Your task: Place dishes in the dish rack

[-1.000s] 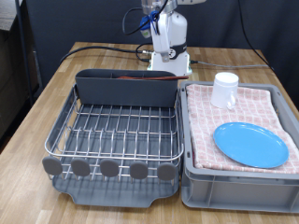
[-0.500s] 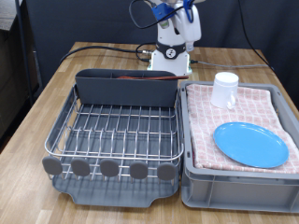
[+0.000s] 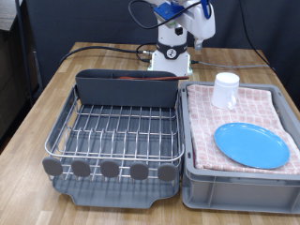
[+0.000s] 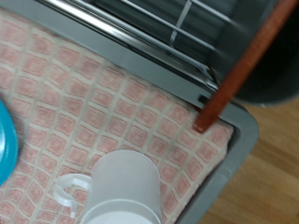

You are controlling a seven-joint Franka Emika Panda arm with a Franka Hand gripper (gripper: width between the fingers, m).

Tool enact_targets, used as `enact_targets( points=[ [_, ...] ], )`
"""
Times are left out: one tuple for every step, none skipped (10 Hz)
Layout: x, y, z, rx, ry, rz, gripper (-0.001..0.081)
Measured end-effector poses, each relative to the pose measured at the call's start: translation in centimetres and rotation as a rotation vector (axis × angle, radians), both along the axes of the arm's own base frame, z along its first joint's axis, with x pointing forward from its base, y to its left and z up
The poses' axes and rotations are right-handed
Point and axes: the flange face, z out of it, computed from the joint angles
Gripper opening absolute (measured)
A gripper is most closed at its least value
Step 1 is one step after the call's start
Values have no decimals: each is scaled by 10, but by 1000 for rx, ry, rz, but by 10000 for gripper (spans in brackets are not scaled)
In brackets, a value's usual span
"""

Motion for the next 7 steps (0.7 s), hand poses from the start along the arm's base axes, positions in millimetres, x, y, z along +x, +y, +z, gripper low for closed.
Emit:
enact_targets(
  points=[
    [13,7,2,-10,-29,70,802],
    [25,16,3,-17,-56,137,802],
    [36,26,3,-28,-74,196,802],
    [47,37,3,-35,-88,249,802],
    [56,50,3,-41,-91,291,802],
    [65,62,2,-44,-93,334,802],
    [74,75,1,-44,-95,374,802]
  ],
)
